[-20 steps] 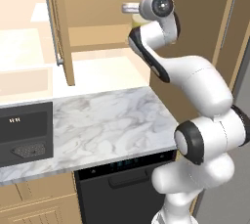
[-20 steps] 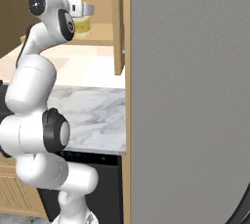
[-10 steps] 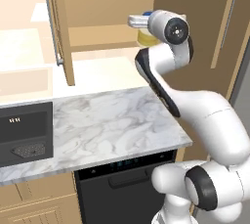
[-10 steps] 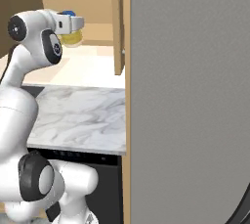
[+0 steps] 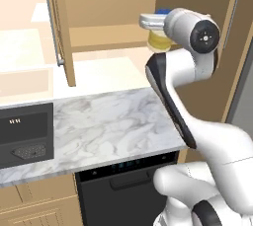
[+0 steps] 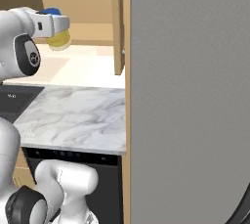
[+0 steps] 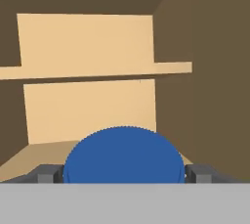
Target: Move the mayonnaise and shaker from the cabinet to the dining counter.
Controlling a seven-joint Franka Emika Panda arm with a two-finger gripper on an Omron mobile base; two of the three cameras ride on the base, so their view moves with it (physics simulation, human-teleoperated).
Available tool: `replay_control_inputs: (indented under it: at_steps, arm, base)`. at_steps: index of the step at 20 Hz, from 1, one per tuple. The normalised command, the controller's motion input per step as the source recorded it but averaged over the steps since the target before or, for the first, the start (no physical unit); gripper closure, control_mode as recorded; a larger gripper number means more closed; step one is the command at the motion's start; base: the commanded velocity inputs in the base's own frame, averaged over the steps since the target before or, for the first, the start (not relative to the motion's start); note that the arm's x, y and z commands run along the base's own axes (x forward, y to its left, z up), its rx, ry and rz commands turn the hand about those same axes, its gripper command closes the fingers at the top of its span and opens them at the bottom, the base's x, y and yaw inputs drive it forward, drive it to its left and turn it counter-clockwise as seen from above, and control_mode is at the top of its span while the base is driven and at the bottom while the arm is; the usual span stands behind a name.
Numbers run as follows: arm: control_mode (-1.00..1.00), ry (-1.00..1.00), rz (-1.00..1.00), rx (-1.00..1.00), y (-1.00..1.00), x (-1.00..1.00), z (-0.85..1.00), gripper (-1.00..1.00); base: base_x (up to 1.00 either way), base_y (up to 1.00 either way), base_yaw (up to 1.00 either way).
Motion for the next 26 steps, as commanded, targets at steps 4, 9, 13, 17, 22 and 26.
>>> replay_control_inputs:
  at_steps: [4,9,13,17,22,26]
  arm:
    - [-1.0,0.05,0.0,0.0,0.0,-1.0,0.0,1.0]
    - [-1.0,0.14,0.0,0.0,0.0,-0.86,-0.19,1.0]
    - [-1.0,0.22,0.0,0.0,0.0,-0.48,-0.3,1.0]
    - [-1.0,0.25,0.0,0.0,0.0,-0.16,-0.24,1.0]
    - [-1.0,0.27,0.0,0.0,-0.03,0.0,-0.35,1.0]
    - [-1.0,0.28,0.0,0.0,0.0,0.0,-0.38,1.0]
  base:
    - [0.0,0.0,0.0]
    - [0.0,0.0,0.0]
    - [0.0,0.0,0.0]
    - [0.0,0.0,0.0]
    - [0.0,0.0,0.0]
    - [0.0,0.0,0.0]
